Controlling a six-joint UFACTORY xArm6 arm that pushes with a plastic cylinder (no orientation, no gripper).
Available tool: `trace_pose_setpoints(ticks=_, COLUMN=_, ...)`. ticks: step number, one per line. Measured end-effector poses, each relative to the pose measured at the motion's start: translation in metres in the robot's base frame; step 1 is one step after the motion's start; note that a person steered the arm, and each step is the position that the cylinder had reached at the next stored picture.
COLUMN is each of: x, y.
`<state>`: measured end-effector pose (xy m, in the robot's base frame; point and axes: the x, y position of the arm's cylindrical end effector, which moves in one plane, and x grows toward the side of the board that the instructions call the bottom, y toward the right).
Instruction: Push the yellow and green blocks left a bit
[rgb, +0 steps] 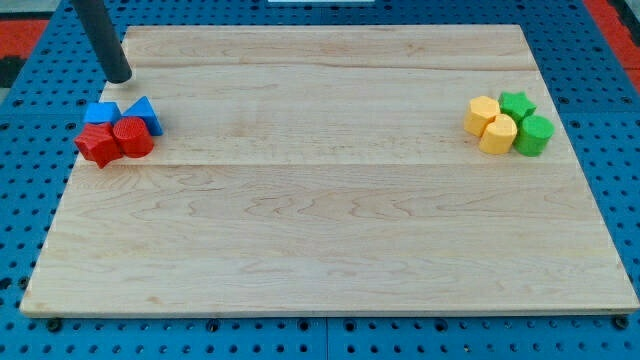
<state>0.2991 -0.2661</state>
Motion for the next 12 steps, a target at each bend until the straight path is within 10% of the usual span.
trace_pose_setpoints(ticks=6, x=-0.009, y=-0.031)
trace_pose_setpoints(ticks=12, x=-0.023, y=0.493)
